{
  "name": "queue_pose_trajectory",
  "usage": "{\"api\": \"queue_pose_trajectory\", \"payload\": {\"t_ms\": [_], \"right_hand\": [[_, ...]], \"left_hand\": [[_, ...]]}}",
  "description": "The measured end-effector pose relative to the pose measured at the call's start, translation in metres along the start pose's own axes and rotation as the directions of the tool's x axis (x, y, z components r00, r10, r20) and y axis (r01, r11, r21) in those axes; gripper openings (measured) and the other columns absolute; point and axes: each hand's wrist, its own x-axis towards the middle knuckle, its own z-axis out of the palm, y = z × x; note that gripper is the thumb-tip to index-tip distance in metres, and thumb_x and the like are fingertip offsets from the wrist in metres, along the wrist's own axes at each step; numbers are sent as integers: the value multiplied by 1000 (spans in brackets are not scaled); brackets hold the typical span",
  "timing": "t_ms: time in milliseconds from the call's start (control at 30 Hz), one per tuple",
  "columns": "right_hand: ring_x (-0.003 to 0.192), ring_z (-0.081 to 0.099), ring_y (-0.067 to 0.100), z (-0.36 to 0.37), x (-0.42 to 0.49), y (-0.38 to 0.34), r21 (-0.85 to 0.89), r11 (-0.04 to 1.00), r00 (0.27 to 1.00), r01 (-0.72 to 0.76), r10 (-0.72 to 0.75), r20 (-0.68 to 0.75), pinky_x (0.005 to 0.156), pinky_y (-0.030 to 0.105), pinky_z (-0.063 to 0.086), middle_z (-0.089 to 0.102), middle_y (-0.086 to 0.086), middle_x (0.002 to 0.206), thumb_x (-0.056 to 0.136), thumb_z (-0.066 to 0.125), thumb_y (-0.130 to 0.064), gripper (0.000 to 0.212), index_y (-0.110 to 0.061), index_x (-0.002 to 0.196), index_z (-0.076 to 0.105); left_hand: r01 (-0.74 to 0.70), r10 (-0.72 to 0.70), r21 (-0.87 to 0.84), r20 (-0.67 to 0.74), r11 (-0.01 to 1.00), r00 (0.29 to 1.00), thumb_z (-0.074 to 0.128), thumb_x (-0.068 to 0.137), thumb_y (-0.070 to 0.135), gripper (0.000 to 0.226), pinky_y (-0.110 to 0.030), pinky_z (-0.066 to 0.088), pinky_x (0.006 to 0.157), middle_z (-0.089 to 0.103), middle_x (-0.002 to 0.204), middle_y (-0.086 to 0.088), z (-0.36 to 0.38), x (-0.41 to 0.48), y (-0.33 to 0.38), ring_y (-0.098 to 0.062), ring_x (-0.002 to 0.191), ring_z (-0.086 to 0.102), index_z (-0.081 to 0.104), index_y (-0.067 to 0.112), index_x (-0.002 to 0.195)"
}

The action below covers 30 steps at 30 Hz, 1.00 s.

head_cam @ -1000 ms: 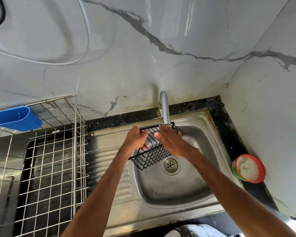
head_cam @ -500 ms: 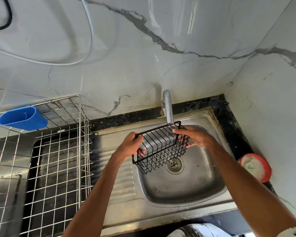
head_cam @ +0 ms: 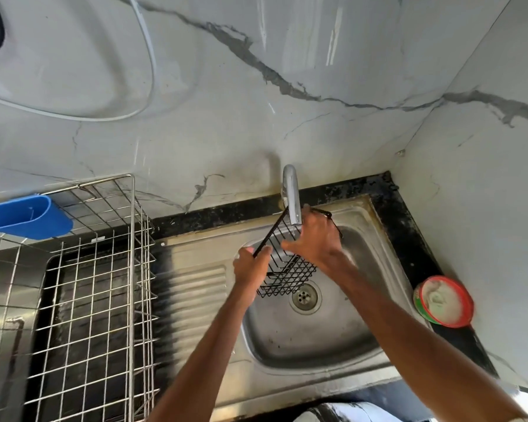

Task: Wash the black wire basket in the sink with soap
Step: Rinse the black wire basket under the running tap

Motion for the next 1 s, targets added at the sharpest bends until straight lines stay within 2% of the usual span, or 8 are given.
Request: {"api": "queue_pose_trajectory", "payload": {"t_ms": [100,233,400,533,600,733,900,1000], "right_hand": [[134,48,37,9,-7,-6,-72,997,1000,14,-15,-3,103,51,51,46,23,144,72,71,-74,121,-6,156,18],[140,40,38,13,-14,4,-49,999,1000,3,-4,-12,109,52,46,35,24,152,77,70,-69,119,-6,158,11],[139,41,34,21,-24,7,-36,991,991,131,-133,-36,112,56,41,26,19,153,80,75,-55,103,-12,155,20],[154,2,38,31,-52,-4,-155,923,936,351,-351,30,122,64,7,3,22,167,99,43,-55,87,-5,160,7],[153,-7,38,40,-61,-4,-200,886,908,418,-416,58,122,60,2,-10,18,167,100,27,-57,84,-5,160,0],[155,-8,22,38,-36,15,-113,874,880,473,-463,104,125,57,5,-14,-1,168,107,21,-52,68,-21,161,-7],[153,20,25,25,-27,14,245,942,958,230,-264,116,121,54,27,25,7,162,106,23,-55,61,-18,155,23],[156,3,26,22,-32,6,133,973,960,187,-210,186,121,60,0,12,5,168,104,17,-58,70,-14,159,15]], "left_hand": [[229,-185,-257,183,939,966,77,71,77,92,-50,59,79,58,126,-7,11,-1,15,-30,99,60,53,20,139],[274,-196,-304,262,913,945,88,67,65,122,-63,56,85,38,159,-22,11,-1,26,-50,121,59,16,35,161],[299,-245,-156,295,941,923,80,87,42,74,-68,52,97,51,143,-23,13,4,27,-43,103,63,47,23,150],[323,-262,-184,293,928,920,71,92,47,42,-62,50,94,54,132,-10,9,2,24,-36,104,61,61,23,124],[308,-231,-203,331,929,915,66,95,56,41,-57,47,95,50,144,-9,7,1,22,-36,128,53,60,26,122],[351,-285,-142,351,925,892,66,93,61,75,-68,47,100,26,167,-11,3,3,18,-48,146,35,40,25,154],[354,-309,-110,296,929,904,68,92,58,83,-69,50,99,29,164,-20,5,-1,15,-51,141,41,32,24,158],[369,-329,-90,295,925,897,69,89,61,89,-70,50,97,27,165,-18,6,-4,11,-51,142,39,29,24,159]]}}
